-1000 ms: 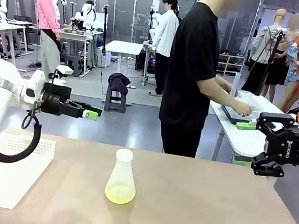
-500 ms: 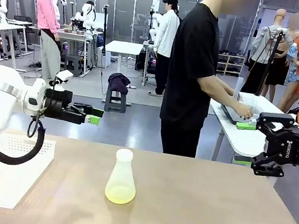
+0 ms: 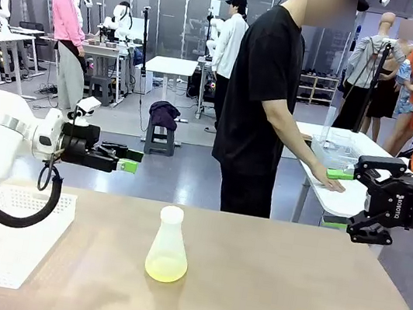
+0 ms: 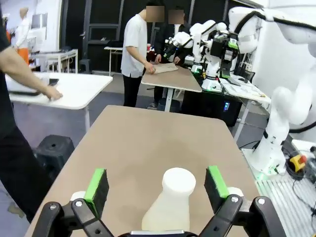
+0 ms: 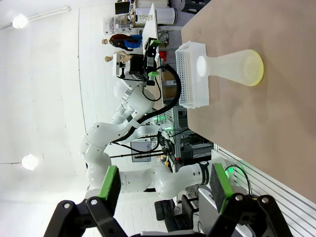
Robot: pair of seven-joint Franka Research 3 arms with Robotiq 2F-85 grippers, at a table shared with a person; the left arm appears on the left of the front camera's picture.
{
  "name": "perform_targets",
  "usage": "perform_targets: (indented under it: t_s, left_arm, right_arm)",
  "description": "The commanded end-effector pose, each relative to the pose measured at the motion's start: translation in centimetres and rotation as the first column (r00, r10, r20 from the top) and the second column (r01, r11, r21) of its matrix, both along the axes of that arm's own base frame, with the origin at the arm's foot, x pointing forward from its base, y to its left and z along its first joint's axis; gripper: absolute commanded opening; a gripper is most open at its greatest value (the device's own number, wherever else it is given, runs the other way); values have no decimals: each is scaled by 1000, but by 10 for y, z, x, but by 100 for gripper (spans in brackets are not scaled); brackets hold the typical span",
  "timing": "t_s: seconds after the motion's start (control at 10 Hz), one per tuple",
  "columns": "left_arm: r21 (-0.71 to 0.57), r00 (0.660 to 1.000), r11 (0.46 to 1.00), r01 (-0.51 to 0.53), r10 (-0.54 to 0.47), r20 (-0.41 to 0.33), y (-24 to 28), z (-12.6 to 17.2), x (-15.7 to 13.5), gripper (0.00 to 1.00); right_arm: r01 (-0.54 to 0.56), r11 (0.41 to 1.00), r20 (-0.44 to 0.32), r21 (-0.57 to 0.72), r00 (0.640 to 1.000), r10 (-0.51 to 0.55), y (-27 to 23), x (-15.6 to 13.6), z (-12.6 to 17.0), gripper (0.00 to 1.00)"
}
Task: Prepare the solutions needed for the experiment.
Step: When the human places the Big flask in the center of the table, pick up the Big flask and place it in the left Organizing basket.
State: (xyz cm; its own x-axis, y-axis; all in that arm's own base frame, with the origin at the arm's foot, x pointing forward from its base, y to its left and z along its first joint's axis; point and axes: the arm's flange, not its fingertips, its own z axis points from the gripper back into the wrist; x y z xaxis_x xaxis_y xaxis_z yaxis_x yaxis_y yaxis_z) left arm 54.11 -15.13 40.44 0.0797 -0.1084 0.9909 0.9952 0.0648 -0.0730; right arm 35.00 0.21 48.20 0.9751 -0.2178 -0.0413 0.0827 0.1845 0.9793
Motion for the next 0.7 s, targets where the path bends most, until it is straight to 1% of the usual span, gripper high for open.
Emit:
perform_targets:
  t_s: [0.0, 0.1, 0.2, 0.3, 0.4, 0.5, 0.6]
  left_arm:
    - [-38, 978, 989, 142, -135, 158, -12, -18, 22, 100]
    - [-16, 966, 982, 190, -184, 179, -14, -28, 26, 100]
    - [4, 954, 979, 202, -198, 226, -15, -39, 30, 100]
    - [-2, 947, 972, 234, -228, 226, -17, -49, 31, 100]
    - [-14, 945, 967, 253, -244, 219, -18, -54, 31, 100]
    - [22, 972, 982, 188, -190, 139, -18, -52, 28, 100]
    - [3, 956, 977, 212, -208, 205, -21, -54, 24, 100]
  right_arm:
    - [11, 1000, -10, 13, 1000, -11, 1, 1, 2, 92]
    - [11, 1000, -10, 13, 1000, -11, 1, 1, 2, 92]
    - [11, 1000, -10, 13, 1000, -11, 1, 1, 2, 92]
    - [11, 1000, -10, 13, 1000, -11, 1, 1, 2, 92]
    - [11, 1000, -10, 13, 1000, -11, 1, 1, 2, 92]
    - [11, 1000, -10, 13, 1000, -11, 1, 1, 2, 92]
    - [11, 1000, -10, 13, 1000, -11, 1, 1, 2, 92]
